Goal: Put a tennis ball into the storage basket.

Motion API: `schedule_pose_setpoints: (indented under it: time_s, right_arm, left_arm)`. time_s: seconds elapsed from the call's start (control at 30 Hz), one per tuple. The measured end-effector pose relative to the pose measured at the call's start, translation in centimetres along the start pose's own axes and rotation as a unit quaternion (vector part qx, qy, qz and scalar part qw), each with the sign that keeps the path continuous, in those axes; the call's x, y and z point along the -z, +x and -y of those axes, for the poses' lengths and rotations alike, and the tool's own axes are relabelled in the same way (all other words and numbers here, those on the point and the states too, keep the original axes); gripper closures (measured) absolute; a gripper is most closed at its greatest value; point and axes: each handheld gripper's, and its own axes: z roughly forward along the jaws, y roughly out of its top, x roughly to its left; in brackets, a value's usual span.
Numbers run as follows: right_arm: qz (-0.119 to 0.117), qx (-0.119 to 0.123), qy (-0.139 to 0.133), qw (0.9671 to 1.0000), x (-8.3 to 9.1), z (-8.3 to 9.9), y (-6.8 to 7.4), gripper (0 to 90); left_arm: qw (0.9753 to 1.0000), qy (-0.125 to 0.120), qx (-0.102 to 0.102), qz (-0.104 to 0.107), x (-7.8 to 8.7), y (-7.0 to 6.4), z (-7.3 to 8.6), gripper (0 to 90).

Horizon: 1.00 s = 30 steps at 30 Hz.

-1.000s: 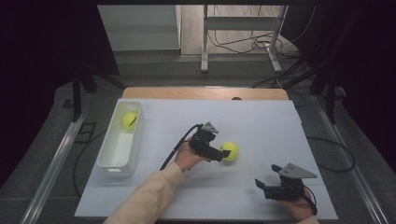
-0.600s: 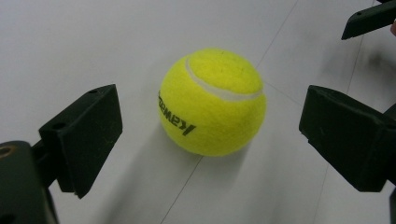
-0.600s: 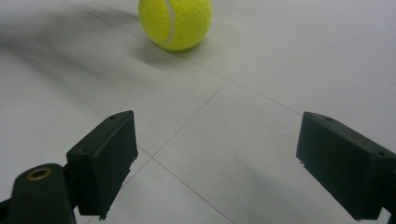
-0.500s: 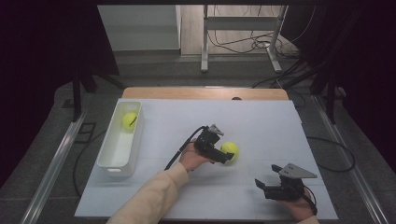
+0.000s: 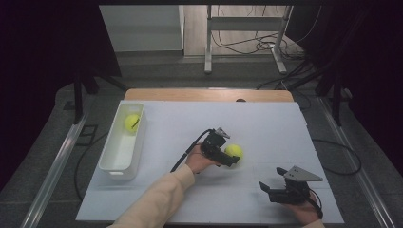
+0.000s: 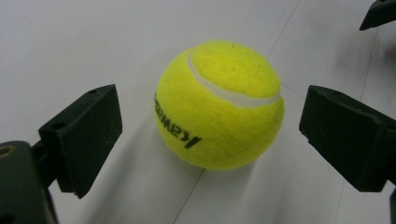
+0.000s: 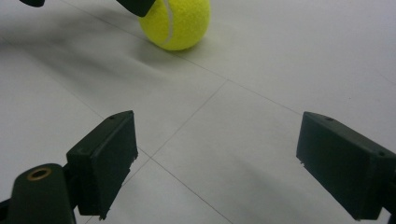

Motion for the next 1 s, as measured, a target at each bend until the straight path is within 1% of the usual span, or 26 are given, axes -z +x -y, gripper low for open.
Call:
schedule_pose_setpoints:
  time_s: [0.1,0.3,0.37,0.43,0.5,0.7,0.8,0.87,0.9,1.0]
  right_arm:
    - [0.000,0.000,0.000,1.0000,0.0,0.0,0.0,12.9]
    - [0.000,0.000,0.000,1.0000,0.0,0.0,0.0,12.9]
    - [0.000,0.000,0.000,1.0000,0.0,0.0,0.0,12.9]
    - [0.000,0.000,0.000,1.0000,0.0,0.0,0.0,12.9]
    - [0.000,0.000,0.000,1.0000,0.0,0.0,0.0,12.9]
    - [0.000,0.000,0.000,1.0000,0.0,0.0,0.0,12.9]
    - [0.000,0.000,0.000,1.0000,0.0,0.0,0.0,12.9]
    - [0.000,0.000,0.000,1.0000,0.0,0.0,0.0,12.9]
    - [0.000,0.000,-0.001,1.0000,0.0,0.0,0.0,12.9]
    - [-0.001,0.000,-0.002,1.0000,0.0,0.0,0.0,12.9]
  left_arm:
    - [1.0000,0.001,0.000,0.003,-0.5,-0.2,-0.1,6.8]
    - [0.9999,0.011,-0.005,-0.002,-1.4,-0.4,-0.2,7.0]
    - [0.9999,0.011,-0.001,-0.001,-1.7,-0.4,-0.3,7.4]
    - [0.9999,0.015,-0.003,0.001,-2.0,-0.4,-0.3,7.5]
    - [0.9999,0.013,-0.001,0.001,-2.2,-0.5,-0.3,8.1]
    - [0.9999,0.009,-0.004,0.000,-2.4,-0.8,-0.4,13.4]
    - [1.0000,0.005,-0.006,-0.002,-2.3,-0.7,-0.4,16.9]
    - [1.0000,0.002,-0.003,-0.003,-2.2,-0.7,-0.4,24.2]
    - [1.0000,-0.001,0.002,-0.002,-2.0,-0.6,-0.5,24.5]
    - [1.0000,-0.001,-0.003,-0.004,-2.0,-0.7,-0.5,24.8]
